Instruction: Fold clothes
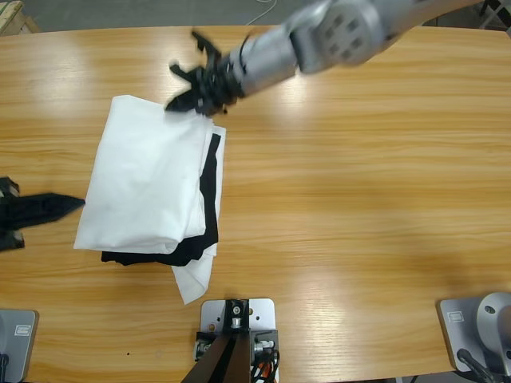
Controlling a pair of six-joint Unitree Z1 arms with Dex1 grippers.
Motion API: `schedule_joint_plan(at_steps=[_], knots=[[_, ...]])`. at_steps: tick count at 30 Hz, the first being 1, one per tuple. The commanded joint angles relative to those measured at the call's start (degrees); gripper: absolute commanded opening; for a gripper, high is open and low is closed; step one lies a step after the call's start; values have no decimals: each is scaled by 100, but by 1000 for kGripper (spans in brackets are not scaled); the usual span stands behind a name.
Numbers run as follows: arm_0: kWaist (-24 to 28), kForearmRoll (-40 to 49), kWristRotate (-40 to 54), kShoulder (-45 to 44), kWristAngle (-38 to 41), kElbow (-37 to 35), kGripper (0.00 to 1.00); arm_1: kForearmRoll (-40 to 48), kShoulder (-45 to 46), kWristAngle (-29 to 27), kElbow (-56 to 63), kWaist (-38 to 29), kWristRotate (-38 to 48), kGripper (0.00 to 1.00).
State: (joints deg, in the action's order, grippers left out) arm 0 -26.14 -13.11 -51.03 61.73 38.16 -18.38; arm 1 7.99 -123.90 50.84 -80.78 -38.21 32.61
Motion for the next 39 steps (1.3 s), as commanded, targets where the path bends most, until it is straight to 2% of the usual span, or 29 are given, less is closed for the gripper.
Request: schedule_joint_plan(at_steps=[1, 4, 8, 12, 23, 30, 34, 39], knots=[[868, -14, 686, 1388, -202, -663, 0, -186, 1356, -90, 1391, -456, -273, 0], [1237, -332, 907, 2381, -221, -1001, 0, 139, 1363, -99, 1973, -749, -238, 0], [1364, -816, 928, 3218, -144, -1417, 0, 521, 1210, -101, 2307, -1129, -85, 0], [1320, -921, 928, 3451, -80, -1702, 0, 846, 967, -85, 2300, -1266, 103, 0], [1373, -1162, 941, 4276, 23, -1660, 0, 1423, 199, -101, 2426, -1322, 228, 0], [1601, -1538, 946, 4655, 122, -1670, 0, 1600, 124, -236, 2973, -1312, 233, 0], [1620, -1684, 946, 4863, 183, -1732, 0, 1990, -3, -285, 3440, -1227, 237, 0], [1620, -1892, 946, 5120, 227, -1737, 0, 2092, -73, -303, 3418, -1143, 279, 0]])
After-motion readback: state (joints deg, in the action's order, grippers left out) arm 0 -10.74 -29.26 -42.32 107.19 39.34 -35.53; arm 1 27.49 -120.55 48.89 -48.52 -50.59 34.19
